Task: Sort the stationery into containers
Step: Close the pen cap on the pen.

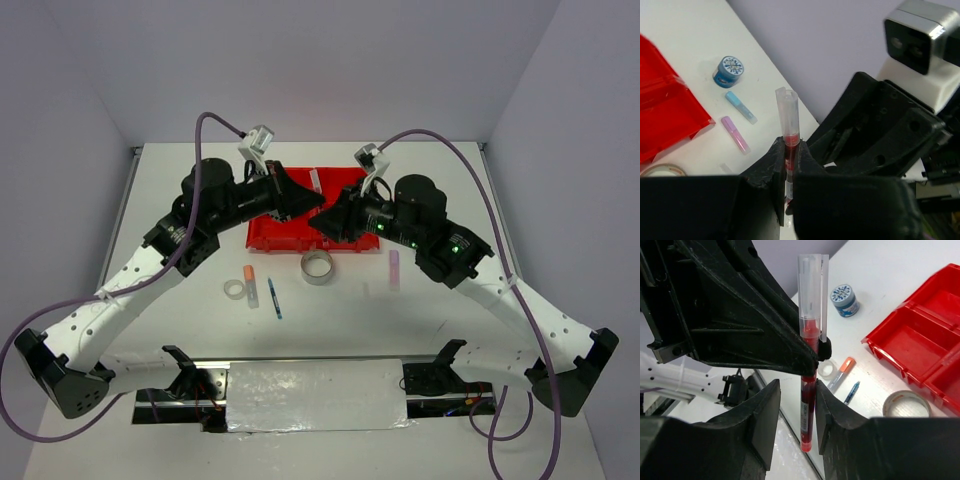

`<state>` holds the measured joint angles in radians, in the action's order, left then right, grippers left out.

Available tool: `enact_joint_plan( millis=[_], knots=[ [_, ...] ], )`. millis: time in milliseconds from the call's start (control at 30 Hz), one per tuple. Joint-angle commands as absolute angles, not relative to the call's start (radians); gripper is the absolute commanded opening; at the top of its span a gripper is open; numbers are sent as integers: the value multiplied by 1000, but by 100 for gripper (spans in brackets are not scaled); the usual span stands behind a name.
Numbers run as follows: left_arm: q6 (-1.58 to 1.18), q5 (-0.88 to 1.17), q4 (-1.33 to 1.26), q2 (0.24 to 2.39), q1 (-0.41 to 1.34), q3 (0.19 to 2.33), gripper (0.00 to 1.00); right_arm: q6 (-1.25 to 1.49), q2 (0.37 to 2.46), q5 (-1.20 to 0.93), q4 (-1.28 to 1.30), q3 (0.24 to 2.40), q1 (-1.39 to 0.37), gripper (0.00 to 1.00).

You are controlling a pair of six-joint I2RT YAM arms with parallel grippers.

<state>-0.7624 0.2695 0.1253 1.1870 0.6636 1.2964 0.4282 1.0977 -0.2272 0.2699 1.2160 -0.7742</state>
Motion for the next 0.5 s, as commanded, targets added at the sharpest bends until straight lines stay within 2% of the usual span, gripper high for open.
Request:
enact_joint_plan(
  millis=[0, 33, 133, 167, 233, 267, 467],
  knots=[
    [-684, 380, 9, 1157, 666, 1331, 0, 414, 1066, -310, 195, 1198, -770, 41],
    [-678, 390, 9, 1157, 666, 1339, 0, 413, 1065, -310, 196, 1198, -769, 40],
    [-660, 405, 11, 1152, 666, 1350, 0, 411, 1057, -314, 192, 1189, -772, 27],
    [-654, 416, 12, 1155, 666, 1354, 0, 413, 1054, -313, 190, 1186, -772, 14],
    [-650, 431, 20, 1161, 666, 1365, 0, 420, 1049, -314, 180, 1178, -770, 3],
    [-652, 439, 23, 1163, 666, 1367, 3, 426, 1043, -313, 173, 1175, -769, 0],
    [-644, 454, 32, 1167, 666, 1376, 19, 420, 1037, -316, 153, 1183, -772, 0]
  ],
)
